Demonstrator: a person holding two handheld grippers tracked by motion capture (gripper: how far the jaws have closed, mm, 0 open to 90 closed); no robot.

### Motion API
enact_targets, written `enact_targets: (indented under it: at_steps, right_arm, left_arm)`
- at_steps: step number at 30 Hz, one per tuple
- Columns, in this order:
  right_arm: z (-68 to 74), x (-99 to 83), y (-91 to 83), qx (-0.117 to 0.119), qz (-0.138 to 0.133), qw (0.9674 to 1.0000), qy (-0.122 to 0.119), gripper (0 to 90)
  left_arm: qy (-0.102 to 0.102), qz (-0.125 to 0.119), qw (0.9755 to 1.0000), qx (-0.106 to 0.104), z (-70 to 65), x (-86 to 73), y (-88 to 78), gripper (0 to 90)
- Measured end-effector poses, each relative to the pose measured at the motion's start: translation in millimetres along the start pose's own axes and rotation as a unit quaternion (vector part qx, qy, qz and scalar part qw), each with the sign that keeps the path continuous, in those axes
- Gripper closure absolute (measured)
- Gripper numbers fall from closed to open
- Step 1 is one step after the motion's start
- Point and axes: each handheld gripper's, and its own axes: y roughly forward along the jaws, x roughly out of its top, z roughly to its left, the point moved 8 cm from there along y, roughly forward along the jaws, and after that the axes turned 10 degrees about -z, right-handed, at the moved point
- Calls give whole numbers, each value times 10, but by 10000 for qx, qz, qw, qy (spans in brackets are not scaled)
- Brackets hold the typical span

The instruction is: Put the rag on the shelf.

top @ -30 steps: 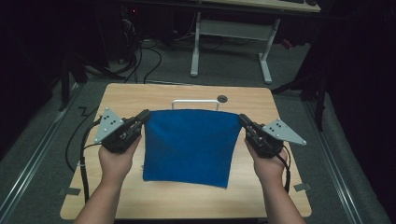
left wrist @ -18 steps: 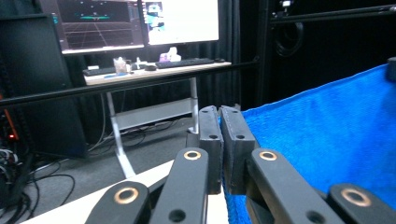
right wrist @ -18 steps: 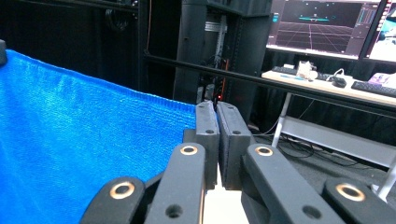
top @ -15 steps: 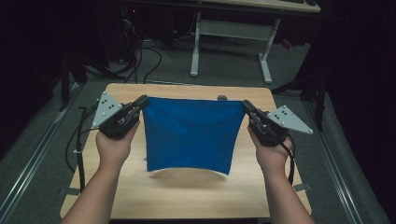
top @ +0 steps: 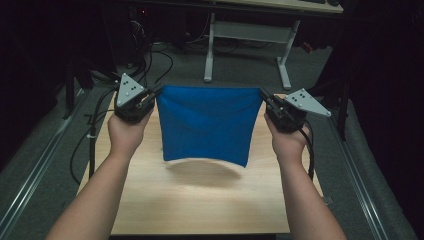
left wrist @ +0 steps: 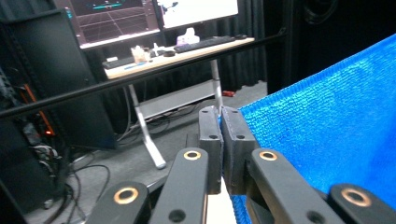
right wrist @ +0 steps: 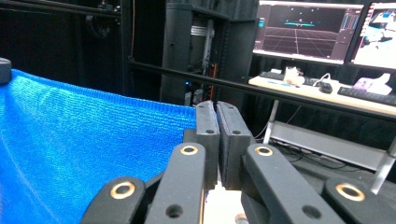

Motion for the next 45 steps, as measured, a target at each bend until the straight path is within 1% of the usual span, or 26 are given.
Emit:
enact_targets:
  at_steps: [4, 6, 10, 14, 20, 21, 22, 23, 24, 25, 26, 27, 28, 30, 31, 33, 34, 35, 37, 38, 39, 40, 41, 43, 44, 45]
  right_arm:
    - [-80, 49, 134, -31, -21, 10000, 42, 889]
    - [-142, 72, 265, -69, -45, 10000, 14, 889]
    - [-199, 57, 384, -111, -13, 9999, 18, 889]
    - [-306, -51, 590, -113, 140, 9998, 24, 889]
    - [-467, -139, 782, -218, 297, 9993, 5, 890]
    - [-497, -164, 822, -223, 348, 9991, 26, 890]
    - [-547, -218, 899, -236, 429, 9988, 39, 890]
    - [-565, -246, 929, -239, 493, 9985, -7, 890]
    - [-582, -300, 974, -247, 612, 9978, -58, 890]
    - [-582, -300, 974, -247, 612, 9978, -58, 890]
    - [-592, -385, 1037, -281, 744, 9968, -91, 890]
    - [-592, -385, 1037, -281, 744, 9968, -91, 890]
    - [-586, -479, 1079, -285, 881, 9956, -165, 891]
    - [-576, -575, 1096, -242, 979, 9946, -240, 891]
    - [-576, -575, 1096, -242, 979, 9946, -240, 891]
    - [-576, -754, 1086, -173, 1135, 9934, -89, 891]
    - [-570, -825, 1079, -155, 1191, 9927, -62, 890]
    - [-570, -825, 1079, -155, 1191, 9927, -62, 890]
    - [-522, -1045, 1054, -119, 1389, 9902, -53, 890]
    - [-522, -1045, 1054, -119, 1389, 9902, -53, 890]
    - [-483, -1190, 1029, -82, 1498, 9887, -37, 890]
    - [-469, -1230, 1018, -78, 1525, 9883, -10, 890]
    - [-452, -1274, 1000, -47, 1542, 9880, -5, 890]
    - [-433, -1313, 980, -22, 1556, 9878, 10, 890]
    - [-394, -1372, 931, 9, 1569, 9876, 39, 890]
    - [-394, -1372, 931, 9, 1569, 9876, 39, 890]
  left_arm:
    - [59, -7, 10000, 79, 76, 59, 124, 879]
    - [254, 34, 9995, 188, 128, 86, 240, 879]
    - [279, 100, 9992, 271, 205, 70, 379, 878]
    - [356, 278, 9982, 386, 311, -1, 611, 879]
    - [475, 427, 9971, 418, 339, -34, 827, 879]
    - [536, 484, 9964, 453, 345, -70, 875, 879]
    - [494, 613, 9959, 454, 354, -145, 934, 878]
    - [494, 613, 9959, 454, 354, -145, 934, 878]
    - [405, 882, 9942, 472, 368, -297, 1012, 878]
    - [405, 882, 9942, 472, 368, -297, 1012, 878]
    - [290, 1051, 9928, 500, 363, -442, 1059, 878]
    - [290, 1051, 9928, 500, 363, -442, 1059, 878]
    - [227, 1124, 9921, 506, 360, -513, 1072, 878]
    - [132, 1374, 9896, 398, 331, -727, 1088, 877]
    - [132, 1374, 9896, 398, 331, -727, 1088, 877]
    - [102, 1497, 9882, 297, 307, -854, 1074, 878]
    - [8, 1555, 9875, 241, 292, -965, 1047, 877]
    - [8, 1555, 9875, 241, 292, -965, 1047, 877]
    - [-170, 1666, 9858, 121, 256, -1127, 1007, 877]
    - [-170, 1666, 9858, 121, 256, -1127, 1007, 877]
    - [-185, 1747, 9844, 53, 228, -1216, 980, 877]
    - [-230, 1789, 9836, -12, 198, -1313, 940, 877]
    - [-230, 1789, 9836, -12, 198, -1313, 940, 877]
    - [-323, 1809, 9830, -54, 172, -1401, 896, 877]
    - [-456, 1822, 9821, -121, 126, -1501, 843, 877]
    - [-456, 1822, 9821, -121, 126, -1501, 843, 877]
